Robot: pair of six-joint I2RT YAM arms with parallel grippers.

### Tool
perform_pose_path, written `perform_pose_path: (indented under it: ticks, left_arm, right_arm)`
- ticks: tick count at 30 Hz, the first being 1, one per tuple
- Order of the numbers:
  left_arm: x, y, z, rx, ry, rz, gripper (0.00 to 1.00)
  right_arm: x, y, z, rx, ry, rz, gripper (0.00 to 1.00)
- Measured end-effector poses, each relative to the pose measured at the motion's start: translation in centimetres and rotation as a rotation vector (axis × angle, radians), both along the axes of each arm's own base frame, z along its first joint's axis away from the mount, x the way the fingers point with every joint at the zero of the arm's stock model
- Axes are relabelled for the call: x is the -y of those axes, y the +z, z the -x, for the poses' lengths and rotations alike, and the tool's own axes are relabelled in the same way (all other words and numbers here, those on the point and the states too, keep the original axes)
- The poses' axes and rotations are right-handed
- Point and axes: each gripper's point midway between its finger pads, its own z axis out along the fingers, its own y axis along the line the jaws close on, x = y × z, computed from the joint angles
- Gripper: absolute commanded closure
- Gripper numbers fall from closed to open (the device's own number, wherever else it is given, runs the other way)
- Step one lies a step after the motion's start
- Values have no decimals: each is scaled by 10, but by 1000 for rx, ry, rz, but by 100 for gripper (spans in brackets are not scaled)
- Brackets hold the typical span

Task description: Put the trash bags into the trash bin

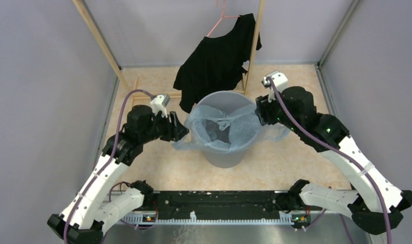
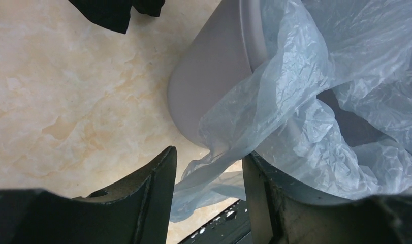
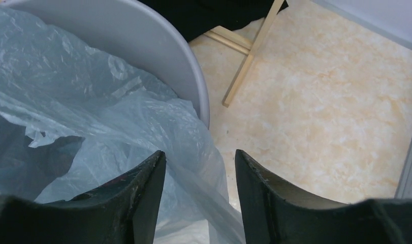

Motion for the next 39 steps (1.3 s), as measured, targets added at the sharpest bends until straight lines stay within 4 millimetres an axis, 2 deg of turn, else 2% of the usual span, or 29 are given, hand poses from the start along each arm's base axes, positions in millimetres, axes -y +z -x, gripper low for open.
perform_pose_path:
  ticks: [4,10,14,19,24,32,36,39]
  left_arm:
    - [0,-4,-7,1,10,-16,54]
    - [-5,-2,-16,24,49,-40,74]
    - [-5,7,-26,52,74,-39,89]
    - [-2,17,-40,86,92,-29,100]
    - [-1,21,-58,115,130,-34,100]
    - [-17,9,-88,133,289,-91,100]
    - [-17,-7,-94,105,314,-98,100]
    - [-12,-10,-96,100,300,-83,100]
  right_arm:
    - [-8,-6,-11,-3,1,17,65]
    - [-14,-16,-26,-3,-21,28,100]
    - [-9,-12,-42,13,-77,-5,100]
    - [2,-8,-71,26,-155,-77,100]
    - [1,-11,-97,34,-176,-134,100]
    - [-18,-36,-128,-20,-148,-181,100]
    - [-8,-51,-141,-54,-166,-267,100]
    - [9,-75,-146,-93,-205,-295,100]
